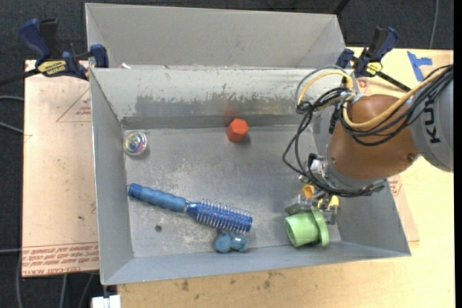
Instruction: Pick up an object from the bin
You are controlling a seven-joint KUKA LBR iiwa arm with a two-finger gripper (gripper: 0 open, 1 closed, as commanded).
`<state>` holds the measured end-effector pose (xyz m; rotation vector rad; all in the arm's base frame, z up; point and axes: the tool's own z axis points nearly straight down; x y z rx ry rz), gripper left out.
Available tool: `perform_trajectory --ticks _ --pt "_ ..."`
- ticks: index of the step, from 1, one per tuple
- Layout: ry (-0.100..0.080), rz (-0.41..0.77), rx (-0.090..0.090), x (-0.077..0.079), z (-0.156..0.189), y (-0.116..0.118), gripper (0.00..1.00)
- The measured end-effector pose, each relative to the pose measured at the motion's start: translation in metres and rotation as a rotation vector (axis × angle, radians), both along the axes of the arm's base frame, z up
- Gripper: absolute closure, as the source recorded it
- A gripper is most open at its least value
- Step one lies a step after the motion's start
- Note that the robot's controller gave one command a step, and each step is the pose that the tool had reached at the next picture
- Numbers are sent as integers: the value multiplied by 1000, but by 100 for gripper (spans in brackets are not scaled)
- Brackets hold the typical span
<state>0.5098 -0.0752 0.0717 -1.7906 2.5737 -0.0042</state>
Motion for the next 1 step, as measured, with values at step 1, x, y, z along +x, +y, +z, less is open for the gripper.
perform_trajectory --ticks 1 --pt "-2 -73 -1 -17 161 1 100"
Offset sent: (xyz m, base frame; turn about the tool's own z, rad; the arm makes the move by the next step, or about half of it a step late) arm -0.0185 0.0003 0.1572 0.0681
